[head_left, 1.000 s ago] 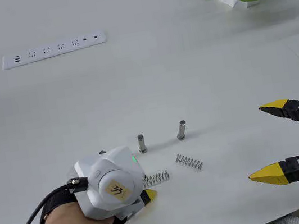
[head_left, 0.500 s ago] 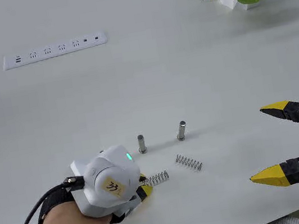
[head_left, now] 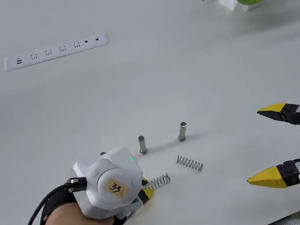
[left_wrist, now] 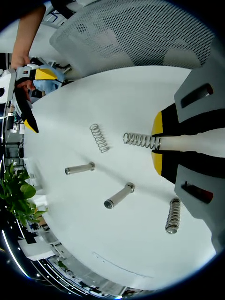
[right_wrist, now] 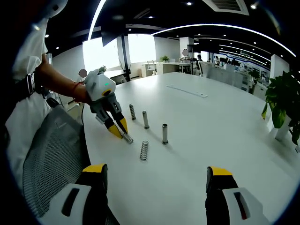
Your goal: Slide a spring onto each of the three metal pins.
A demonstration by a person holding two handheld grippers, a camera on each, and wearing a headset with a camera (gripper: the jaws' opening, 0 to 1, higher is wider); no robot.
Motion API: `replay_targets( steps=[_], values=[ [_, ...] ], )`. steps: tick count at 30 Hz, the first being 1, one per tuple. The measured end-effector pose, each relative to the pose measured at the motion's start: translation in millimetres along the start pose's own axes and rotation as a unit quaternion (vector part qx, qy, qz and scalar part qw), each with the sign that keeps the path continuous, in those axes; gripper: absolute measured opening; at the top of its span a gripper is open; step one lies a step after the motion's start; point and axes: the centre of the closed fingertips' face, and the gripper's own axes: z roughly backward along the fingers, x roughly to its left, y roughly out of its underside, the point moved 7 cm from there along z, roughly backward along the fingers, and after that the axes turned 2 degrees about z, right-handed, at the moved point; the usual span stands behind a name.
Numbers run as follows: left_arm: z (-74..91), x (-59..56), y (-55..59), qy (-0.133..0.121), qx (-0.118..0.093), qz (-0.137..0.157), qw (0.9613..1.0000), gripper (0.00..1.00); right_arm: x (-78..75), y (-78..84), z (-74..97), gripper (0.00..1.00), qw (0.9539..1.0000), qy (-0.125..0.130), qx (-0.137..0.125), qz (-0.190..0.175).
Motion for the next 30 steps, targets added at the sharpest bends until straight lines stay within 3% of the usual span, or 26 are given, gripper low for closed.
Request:
replay_targets(
  steps=[30],
  values=[
    [9.3,-5.6,2.8,0.013,-0.022,0.036,0.9990,0.07,6.9,-7.8,-8.2,0.84,0.9999,-0.013,0.001,0.007]
  ],
)
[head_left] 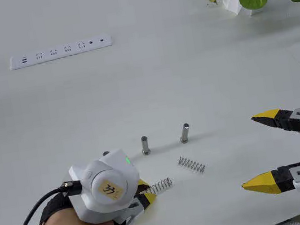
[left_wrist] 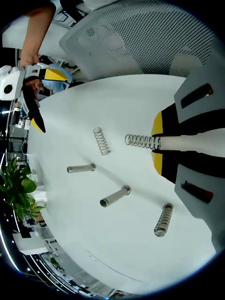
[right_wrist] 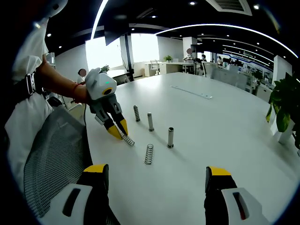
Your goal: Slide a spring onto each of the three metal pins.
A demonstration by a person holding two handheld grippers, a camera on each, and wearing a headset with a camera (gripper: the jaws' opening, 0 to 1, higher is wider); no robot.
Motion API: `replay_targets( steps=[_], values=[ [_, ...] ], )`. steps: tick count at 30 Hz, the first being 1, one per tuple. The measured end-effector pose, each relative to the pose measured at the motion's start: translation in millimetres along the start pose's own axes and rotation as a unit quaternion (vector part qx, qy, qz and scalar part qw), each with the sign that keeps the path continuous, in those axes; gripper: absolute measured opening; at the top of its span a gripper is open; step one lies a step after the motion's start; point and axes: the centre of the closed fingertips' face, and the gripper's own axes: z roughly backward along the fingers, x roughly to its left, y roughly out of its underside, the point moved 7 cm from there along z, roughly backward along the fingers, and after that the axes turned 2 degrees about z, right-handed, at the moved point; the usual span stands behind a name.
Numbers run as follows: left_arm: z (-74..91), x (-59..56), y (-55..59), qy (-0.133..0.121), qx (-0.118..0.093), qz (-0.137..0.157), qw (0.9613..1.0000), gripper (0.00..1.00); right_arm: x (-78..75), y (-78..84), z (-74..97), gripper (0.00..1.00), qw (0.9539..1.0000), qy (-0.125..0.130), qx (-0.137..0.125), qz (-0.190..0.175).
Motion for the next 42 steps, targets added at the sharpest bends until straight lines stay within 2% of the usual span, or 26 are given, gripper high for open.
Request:
replay_targets(
  steps=[8,14,20,23,28,29,30,32,34,38,42],
  values=[
    [7.9,-2.0,-3.5,0.005,-0.023,0.013,0.9996,0.07,0.6,-5.1,1.2,0.85,1.0000,-0.002,-0.002,0.004],
    [19.1,-6.5,-11.1,0.007,-0.054,0.019,0.9983,0.07,1.3,-14.2,2.3,0.84,0.9999,-0.008,-0.002,0.011],
    [38.9,-12.6,-21.7,0.012,-0.098,0.027,0.9948,0.07,9.4,-31.4,-0.2,0.83,0.9991,-0.031,-0.010,0.028],
    [51.0,-13.8,-28.6,0.011,-0.128,0.035,0.9911,0.07,15.9,-45.9,-1.2,0.81,0.9979,-0.052,-0.027,0.027],
    [68.9,-18.3,-41.2,0.017,-0.170,0.032,0.9848,0.07,24.8,-69.7,-1.7,0.78,0.9949,-0.084,-0.037,0.042],
    [71.5,-19.2,-43.4,0.018,-0.177,0.031,0.9836,0.07,26.4,-74.1,-1.6,0.75,0.9941,-0.092,-0.038,0.043],
    [75.4,-20.7,-47.6,0.023,-0.191,0.033,0.9807,0.07,29.7,-80.6,-1.3,0.72,0.9925,-0.108,-0.039,0.041],
    [80.6,-22.0,-51.4,0.026,-0.202,0.034,0.9784,0.07,33.2,-91.7,-1.5,0.66,0.9900,-0.125,-0.048,0.045],
    [84.1,-23.3,-54.4,0.029,-0.214,0.031,0.9759,0.07,35.8,-99.0,-2.6,0.64,0.9885,-0.137,-0.047,0.042],
    [93.7,-27.4,-62.1,0.041,-0.240,0.026,0.9695,0.07,42.5,-117.1,-7.2,0.56,0.9826,-0.171,-0.056,0.046],
    [101.7,-31.1,-67.1,0.052,-0.257,0.022,0.9647,0.07,52.9,-132.9,-12.4,0.45,0.9729,-0.217,-0.063,0.050]
  ],
)
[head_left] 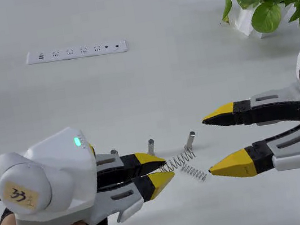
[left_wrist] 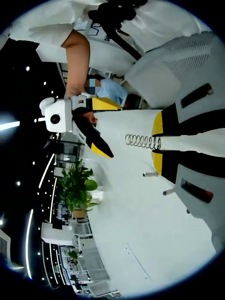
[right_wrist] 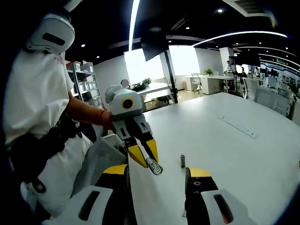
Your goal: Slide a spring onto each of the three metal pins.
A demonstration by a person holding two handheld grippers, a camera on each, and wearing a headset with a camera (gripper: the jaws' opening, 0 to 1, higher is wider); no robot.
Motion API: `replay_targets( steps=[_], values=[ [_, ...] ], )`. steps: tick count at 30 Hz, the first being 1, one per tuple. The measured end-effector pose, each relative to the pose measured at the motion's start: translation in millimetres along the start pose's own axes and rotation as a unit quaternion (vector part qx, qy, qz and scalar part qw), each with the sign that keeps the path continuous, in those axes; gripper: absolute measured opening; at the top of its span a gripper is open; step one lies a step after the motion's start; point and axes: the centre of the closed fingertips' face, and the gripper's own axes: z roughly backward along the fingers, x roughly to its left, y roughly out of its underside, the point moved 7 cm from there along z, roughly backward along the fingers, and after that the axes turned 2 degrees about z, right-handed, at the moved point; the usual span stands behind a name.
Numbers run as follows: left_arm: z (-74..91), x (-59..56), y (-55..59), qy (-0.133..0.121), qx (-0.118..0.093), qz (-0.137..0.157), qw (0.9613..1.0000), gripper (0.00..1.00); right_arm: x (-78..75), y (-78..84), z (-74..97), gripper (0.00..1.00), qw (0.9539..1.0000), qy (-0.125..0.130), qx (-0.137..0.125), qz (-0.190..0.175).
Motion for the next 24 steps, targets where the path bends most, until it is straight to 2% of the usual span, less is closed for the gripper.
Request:
replay_targets(
  steps=[3,10,18,24],
  values=[
    [2.7,-2.8,-4.8,0.007,-0.011,-0.001,0.9999,0.07,-2.6,-3.6,-3.9,0.40,0.9998,-0.021,-0.001,0.000],
    [7.9,-7.9,-12.0,0.017,-0.030,0.000,0.9994,0.07,2.4,-9.4,-16.3,0.28,0.9980,-0.057,0.022,0.014],
    [10.0,-12.5,-16.2,0.025,-0.046,0.000,0.9986,0.07,8.3,-15.0,-25.0,0.21,0.9956,-0.085,0.033,0.022],
    [12.0,-13.4,-19.2,0.027,-0.056,0.004,0.9981,0.07,7.5,-15.7,-26.6,0.14,0.9943,-0.096,0.039,0.024]
  ],
)
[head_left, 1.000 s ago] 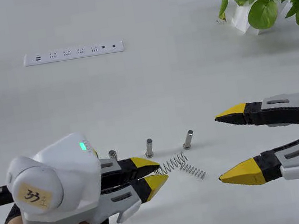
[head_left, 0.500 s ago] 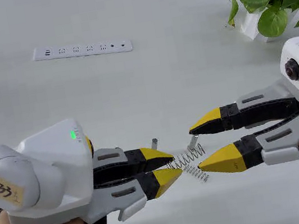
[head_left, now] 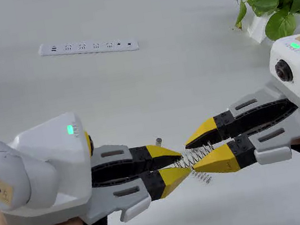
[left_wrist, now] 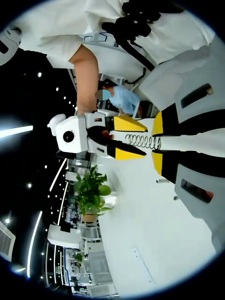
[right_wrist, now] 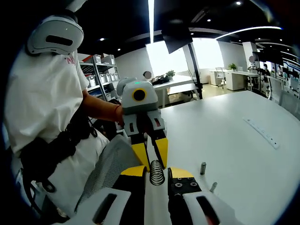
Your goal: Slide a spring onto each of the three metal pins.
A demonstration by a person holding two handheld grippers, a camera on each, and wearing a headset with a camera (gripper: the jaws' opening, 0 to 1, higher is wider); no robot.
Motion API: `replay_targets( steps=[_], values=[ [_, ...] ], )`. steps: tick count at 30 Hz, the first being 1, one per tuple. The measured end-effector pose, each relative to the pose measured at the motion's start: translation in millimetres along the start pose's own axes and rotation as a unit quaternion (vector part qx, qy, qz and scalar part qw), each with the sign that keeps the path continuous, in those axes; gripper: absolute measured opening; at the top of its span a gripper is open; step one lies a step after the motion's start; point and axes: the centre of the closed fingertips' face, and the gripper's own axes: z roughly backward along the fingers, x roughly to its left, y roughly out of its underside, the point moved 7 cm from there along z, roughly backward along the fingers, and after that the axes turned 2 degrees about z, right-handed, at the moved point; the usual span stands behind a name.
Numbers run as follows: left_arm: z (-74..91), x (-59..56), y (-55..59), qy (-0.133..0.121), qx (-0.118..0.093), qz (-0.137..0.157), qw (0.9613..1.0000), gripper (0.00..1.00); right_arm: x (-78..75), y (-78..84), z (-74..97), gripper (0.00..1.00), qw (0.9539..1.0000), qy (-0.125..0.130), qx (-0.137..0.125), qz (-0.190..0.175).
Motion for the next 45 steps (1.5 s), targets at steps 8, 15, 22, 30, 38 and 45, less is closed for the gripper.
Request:
replay_targets(
  steps=[8,15,22,30,38,45],
  values=[
    [-0.5,-0.5,-1.8,0.003,-0.003,-0.001,1.0000,0.07,1.8,-2.5,-1.5,0.08,0.9999,-0.007,0.008,0.008],
    [-0.8,0.5,-2.2,0.003,-0.004,-0.001,1.0000,0.07,1.0,-4.1,-1.4,0.07,0.9998,-0.008,0.015,0.010],
    [-0.9,1.5,-1.5,0.004,-0.002,-0.006,1.0000,0.07,0.1,-5.0,-2.4,0.07,0.9997,-0.008,0.020,0.009],
    [0.7,0.9,1.7,0.003,0.005,-0.013,0.9999,0.10,-1.6,-5.4,-4.0,0.07,0.9996,-0.011,0.026,0.001],
    [15.0,7.5,12.3,-0.025,0.018,-0.009,0.9995,0.21,-7.5,-12.5,-0.3,0.07,0.9996,0.000,0.026,0.001],
    [33.7,19.8,24.1,-0.066,0.033,-0.012,0.9972,0.36,-21.0,-20.6,5.2,0.07,0.9984,0.033,0.044,0.011]
  ],
)
